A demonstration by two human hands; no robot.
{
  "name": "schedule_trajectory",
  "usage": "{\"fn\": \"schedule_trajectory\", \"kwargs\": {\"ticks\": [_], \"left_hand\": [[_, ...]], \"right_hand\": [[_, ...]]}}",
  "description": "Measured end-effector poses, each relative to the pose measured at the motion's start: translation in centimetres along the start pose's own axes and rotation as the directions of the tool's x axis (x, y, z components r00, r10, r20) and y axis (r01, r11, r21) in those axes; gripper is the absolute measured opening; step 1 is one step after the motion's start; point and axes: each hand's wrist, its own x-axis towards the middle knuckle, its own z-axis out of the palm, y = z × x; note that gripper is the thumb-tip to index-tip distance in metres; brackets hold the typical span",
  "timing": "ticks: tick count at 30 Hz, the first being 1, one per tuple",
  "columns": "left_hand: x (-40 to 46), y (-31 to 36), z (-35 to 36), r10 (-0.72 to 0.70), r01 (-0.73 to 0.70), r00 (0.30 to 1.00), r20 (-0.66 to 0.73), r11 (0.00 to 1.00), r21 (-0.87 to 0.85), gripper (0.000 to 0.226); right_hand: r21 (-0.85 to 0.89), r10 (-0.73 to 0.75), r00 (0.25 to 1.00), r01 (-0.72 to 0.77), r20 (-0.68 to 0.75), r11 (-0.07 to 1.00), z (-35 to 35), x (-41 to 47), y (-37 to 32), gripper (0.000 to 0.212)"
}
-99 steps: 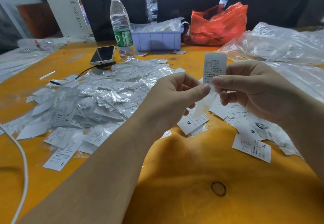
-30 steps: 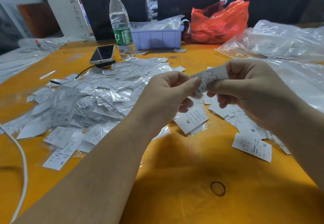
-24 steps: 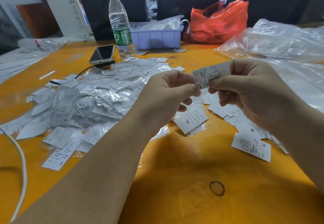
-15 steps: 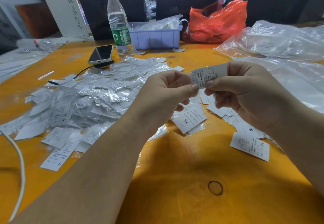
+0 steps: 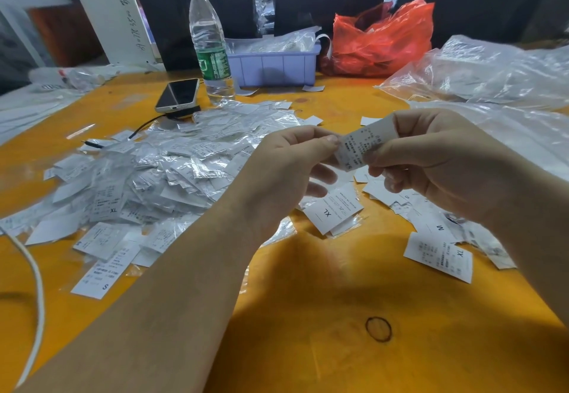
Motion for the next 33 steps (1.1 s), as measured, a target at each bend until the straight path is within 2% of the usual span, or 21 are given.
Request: {"fn": "schedule_trajectory", "kwargs": {"ticks": [5, 11, 15, 19, 22, 24, 27, 33], "left_hand": [[0.1, -0.1, 0.0, -0.006, 0.005, 1.000, 0.009, 0.999, 0.039, 0.019], [0.0, -0.4, -0.2, 0.039, -0.037, 0.999, -0.026, 0.997, 0.074, 0.006], [0.0, -0.4, -0.3, 0.035, -0.033, 0.998, -0.050, 0.999, 0.042, 0.009], [0.0, -0.5, -0.4, 0.046, -0.044, 0.999, -0.028, 0.996, 0.073, 0.013], [0.0, -0.4, -0.3, 0.045, -0.044, 0.999, -0.012, 0.995, 0.086, 0.018], [0.0, -0.4, -0.3, 0.041, -0.038, 0.999, -0.023, 0.994, 0.101, 0.018], [0.0, -0.5, -0.1, 0.028, -0.021, 0.998, -0.053, 0.992, 0.126, 0.021], [0.1, -0.5, 0.1, 0.027, -0.018, 0.998, -0.063, 0.990, 0.142, 0.016]], "right_hand": [[-0.050, -0.003, 0.998, 0.006, 0.070, 0.999, 0.3, 0.1, 0.4, 0.035], [-0.026, -0.004, 0.997, 0.006, 0.082, 1.000, 0.4, 0.2, 0.7, 0.032], [0.009, 0.025, 0.995, -0.026, 0.096, 1.000, 0.0, 0.2, 0.4, 0.027], [-0.053, -0.047, 0.999, 0.046, -0.025, 0.998, 0.6, 0.1, 1.0, 0.014], [-0.068, -0.086, 0.992, 0.080, -0.097, 0.994, 1.1, 0.1, 1.3, 0.011], [-0.084, -0.098, 0.993, 0.092, -0.065, 0.992, 1.3, 0.0, 1.3, 0.013], [-0.105, -0.104, 0.994, 0.106, 0.024, 0.989, 1.2, -0.1, 1.0, 0.032], [-0.105, -0.021, 0.994, 0.032, 0.106, 0.994, 0.3, 0.1, 0.5, 0.034]]}}
